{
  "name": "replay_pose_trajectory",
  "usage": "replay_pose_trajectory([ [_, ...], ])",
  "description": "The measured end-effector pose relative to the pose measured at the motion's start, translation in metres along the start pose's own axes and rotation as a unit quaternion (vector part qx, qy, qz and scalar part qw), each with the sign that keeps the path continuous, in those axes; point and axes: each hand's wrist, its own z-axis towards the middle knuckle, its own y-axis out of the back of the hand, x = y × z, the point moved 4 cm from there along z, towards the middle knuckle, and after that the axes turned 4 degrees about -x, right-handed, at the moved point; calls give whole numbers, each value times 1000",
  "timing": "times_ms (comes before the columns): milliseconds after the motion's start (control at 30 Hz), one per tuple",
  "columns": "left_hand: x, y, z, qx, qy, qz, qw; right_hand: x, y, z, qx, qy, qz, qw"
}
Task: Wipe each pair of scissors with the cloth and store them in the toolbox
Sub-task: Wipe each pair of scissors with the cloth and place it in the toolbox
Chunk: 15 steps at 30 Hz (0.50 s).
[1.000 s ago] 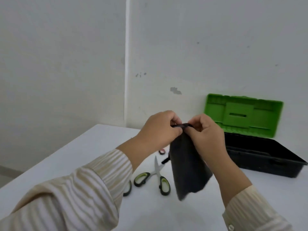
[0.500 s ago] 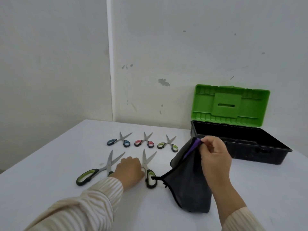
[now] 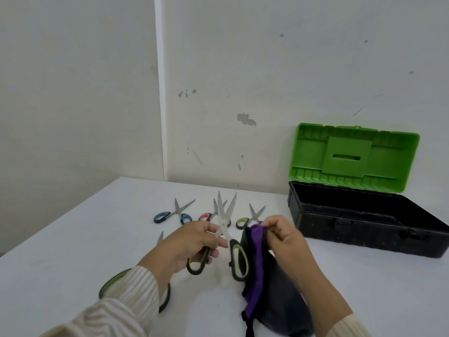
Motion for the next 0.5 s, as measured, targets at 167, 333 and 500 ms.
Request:
replay_pose_trajectory([
  [167,6,-16,10,-7,-17,-46,999,-12,-23,-6,91,-54,-5,994],
  [333,7,-19,13,48,-11,-77,996,-16,-12,-2,78,-55,-49,994],
  [500,17,-12,15,94,-8,38,995,-20,0,-4,109,-79,-10,991],
])
